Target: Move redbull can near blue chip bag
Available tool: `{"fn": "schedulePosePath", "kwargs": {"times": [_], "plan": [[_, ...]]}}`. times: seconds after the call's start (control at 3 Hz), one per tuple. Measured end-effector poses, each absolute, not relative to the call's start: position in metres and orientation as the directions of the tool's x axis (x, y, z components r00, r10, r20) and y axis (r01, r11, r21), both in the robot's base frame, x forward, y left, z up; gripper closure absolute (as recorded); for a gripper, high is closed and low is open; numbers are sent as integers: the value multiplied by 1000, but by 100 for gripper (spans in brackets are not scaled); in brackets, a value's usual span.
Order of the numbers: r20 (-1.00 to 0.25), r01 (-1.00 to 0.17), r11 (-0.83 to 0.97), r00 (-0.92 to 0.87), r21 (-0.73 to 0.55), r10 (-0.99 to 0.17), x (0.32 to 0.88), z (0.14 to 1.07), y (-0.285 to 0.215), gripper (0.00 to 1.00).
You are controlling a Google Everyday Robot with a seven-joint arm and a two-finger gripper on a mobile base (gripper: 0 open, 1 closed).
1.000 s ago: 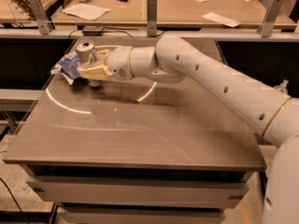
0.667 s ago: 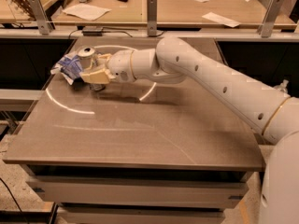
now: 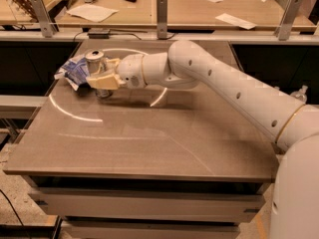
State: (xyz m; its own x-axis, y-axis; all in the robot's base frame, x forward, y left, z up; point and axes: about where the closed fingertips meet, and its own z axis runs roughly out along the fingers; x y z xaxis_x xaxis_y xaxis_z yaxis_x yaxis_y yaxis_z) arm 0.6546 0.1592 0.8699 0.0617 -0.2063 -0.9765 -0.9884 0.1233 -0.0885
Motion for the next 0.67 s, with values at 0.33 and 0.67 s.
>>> {"fn": "schedulePosePath", "kwargs": {"times": [0.33, 0.67], "plan": [[-977, -988, 123, 62, -88, -206, 655, 871, 159, 36], [-977, -989, 123, 61, -88, -206, 655, 871, 159, 13]]}}
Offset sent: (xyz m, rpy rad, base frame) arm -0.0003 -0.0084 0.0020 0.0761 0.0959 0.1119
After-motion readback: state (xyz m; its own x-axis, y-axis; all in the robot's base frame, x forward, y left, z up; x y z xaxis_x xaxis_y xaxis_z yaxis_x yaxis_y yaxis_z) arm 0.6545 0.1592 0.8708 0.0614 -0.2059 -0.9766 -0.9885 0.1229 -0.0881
